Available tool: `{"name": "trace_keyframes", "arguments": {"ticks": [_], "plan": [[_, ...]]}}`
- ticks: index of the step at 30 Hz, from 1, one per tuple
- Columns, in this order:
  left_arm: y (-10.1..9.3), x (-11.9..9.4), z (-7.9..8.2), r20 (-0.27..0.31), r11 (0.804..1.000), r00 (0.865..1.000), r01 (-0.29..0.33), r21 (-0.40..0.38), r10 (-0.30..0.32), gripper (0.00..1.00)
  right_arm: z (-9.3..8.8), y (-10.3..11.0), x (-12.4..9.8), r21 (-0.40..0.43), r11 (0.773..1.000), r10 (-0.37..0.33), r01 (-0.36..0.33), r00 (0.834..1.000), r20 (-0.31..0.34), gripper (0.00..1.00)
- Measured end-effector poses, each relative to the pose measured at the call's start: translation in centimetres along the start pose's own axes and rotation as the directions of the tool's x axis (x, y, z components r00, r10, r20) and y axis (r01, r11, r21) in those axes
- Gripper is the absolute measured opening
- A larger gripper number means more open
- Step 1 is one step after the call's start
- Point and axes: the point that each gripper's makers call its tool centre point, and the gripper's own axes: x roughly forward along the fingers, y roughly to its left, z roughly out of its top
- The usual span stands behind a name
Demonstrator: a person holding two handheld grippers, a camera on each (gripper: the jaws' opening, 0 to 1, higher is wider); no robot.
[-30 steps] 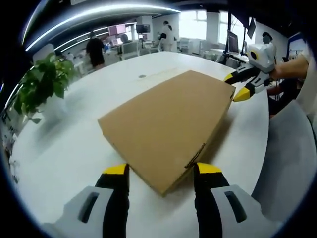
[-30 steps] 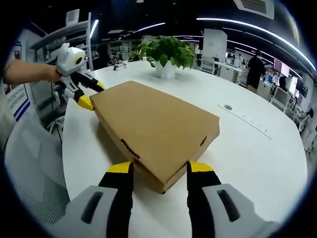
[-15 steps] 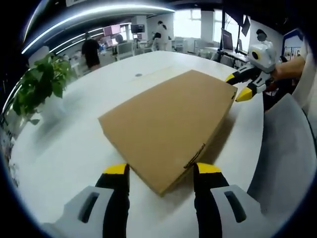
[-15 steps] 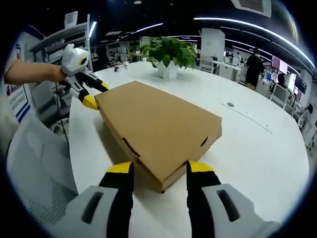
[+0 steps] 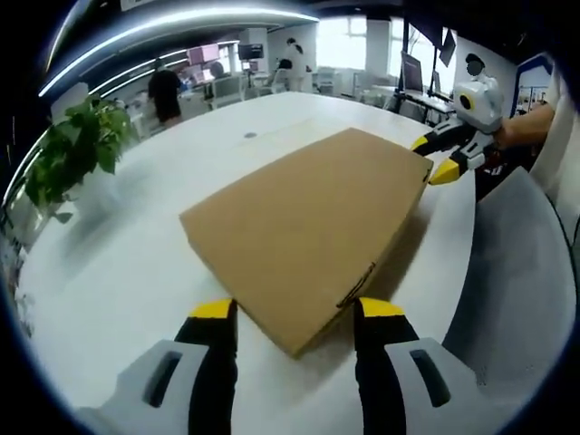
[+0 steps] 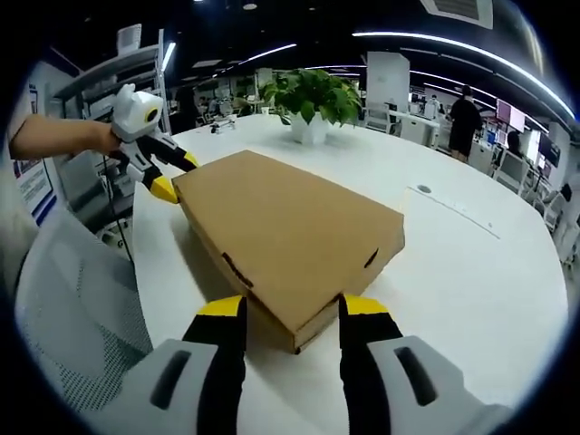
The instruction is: Operate the shoe box by opening the lid, removing the specified soft item, and placing it in the target area until the item is outside and the box remains undamaged.
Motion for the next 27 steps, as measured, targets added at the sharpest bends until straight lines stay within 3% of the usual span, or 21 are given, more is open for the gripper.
{"name": "trace_keyframes", "arguments": {"ticks": [9, 27], "plan": [[-0.09, -0.05, -0.04, 0.000, 1.000, 1.000, -0.001, -0.004, 0.001, 0.51, 0.03, 0.35, -0.11, 0.011, 1.000, 0.017, -0.017, 1.000, 0.007, 0.40], [-0.69, -0.55, 0.70, 0.052, 0.995, 0.999, 0.021, -0.095, -0.016, 0.59, 0.84, 0.52, -0.71, 0.032, 0.999, 0.025, -0.026, 0.999, 0.037, 0.43]]}}
